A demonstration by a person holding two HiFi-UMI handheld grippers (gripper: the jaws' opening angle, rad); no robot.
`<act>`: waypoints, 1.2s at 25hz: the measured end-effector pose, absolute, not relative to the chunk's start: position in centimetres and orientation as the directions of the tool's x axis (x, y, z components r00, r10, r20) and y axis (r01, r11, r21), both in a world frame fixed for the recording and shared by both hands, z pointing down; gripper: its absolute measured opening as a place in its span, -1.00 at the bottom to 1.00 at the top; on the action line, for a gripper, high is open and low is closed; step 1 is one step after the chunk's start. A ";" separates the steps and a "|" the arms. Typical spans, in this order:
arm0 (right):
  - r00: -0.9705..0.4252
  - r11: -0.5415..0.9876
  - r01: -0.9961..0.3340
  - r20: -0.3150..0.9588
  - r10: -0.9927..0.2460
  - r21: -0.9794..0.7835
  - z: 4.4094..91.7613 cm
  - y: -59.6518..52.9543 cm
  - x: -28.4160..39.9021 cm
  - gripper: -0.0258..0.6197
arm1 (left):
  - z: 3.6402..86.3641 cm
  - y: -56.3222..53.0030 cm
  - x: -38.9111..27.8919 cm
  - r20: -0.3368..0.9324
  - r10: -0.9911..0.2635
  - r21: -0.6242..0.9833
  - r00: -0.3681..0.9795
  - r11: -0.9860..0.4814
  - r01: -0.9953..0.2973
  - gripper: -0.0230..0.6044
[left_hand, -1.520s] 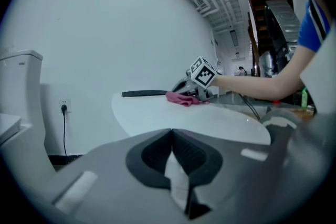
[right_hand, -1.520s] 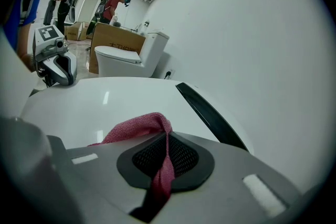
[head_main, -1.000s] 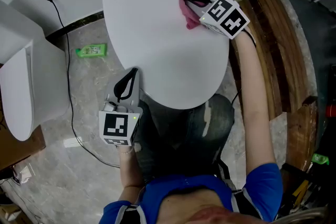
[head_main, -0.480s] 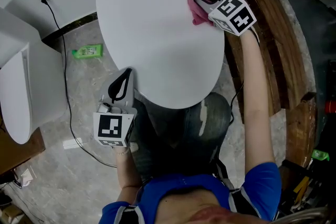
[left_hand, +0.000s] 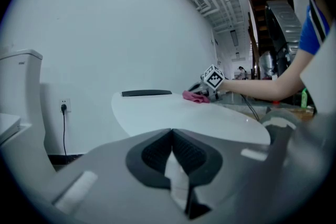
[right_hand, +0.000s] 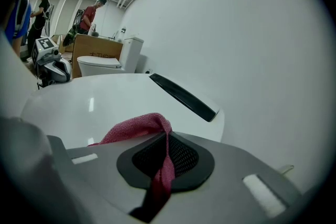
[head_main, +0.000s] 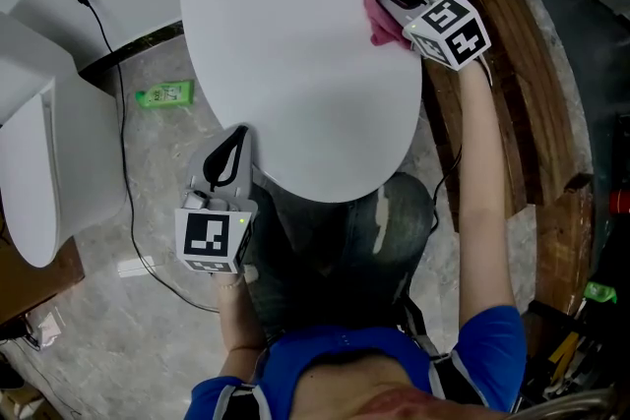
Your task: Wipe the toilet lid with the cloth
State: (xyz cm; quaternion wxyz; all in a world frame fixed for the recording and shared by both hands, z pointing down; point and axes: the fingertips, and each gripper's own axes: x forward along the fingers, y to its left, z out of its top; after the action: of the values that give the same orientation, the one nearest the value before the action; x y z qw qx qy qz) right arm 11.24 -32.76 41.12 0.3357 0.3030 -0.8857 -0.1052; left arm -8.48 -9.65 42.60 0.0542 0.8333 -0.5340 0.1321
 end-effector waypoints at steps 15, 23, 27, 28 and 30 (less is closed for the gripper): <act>-0.579 0.789 -0.454 0.536 -0.615 0.415 41.4 -31.1 11.6 -0.90 | 42.6 -9.7 -8.6 0.275 -0.880 -0.054 0.388 -0.417 -0.907 -0.92; -0.583 0.797 -0.424 0.544 -0.603 0.429 41.7 -29.1 11.1 -0.90 | 42.6 -9.7 -8.5 0.274 -0.879 -0.054 0.390 -0.419 -0.906 -0.92; -0.580 0.798 -0.419 0.548 -0.602 0.433 41.7 -28.7 11.0 -0.90 | 42.6 -9.7 -8.5 0.270 -0.880 -0.052 0.390 -0.418 -0.907 -0.92; -0.578 0.798 -0.418 0.551 -0.602 0.434 41.7 -28.7 11.0 -0.90 | 42.6 -9.7 -8.5 0.269 -0.881 -0.050 0.391 -0.418 -0.907 -0.92; -0.570 0.799 -0.414 0.559 -0.602 0.436 41.8 -28.7 11.0 -0.90 | 42.6 -9.7 -8.5 0.266 -0.881 -0.049 0.392 -0.418 -0.907 -0.92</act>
State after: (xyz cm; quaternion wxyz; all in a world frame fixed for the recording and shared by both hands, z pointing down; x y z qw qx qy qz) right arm 10.95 -28.74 41.82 0.3617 0.2897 -0.8766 -0.1294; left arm -8.51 -9.67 42.59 0.0519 0.8326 -0.5369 0.1261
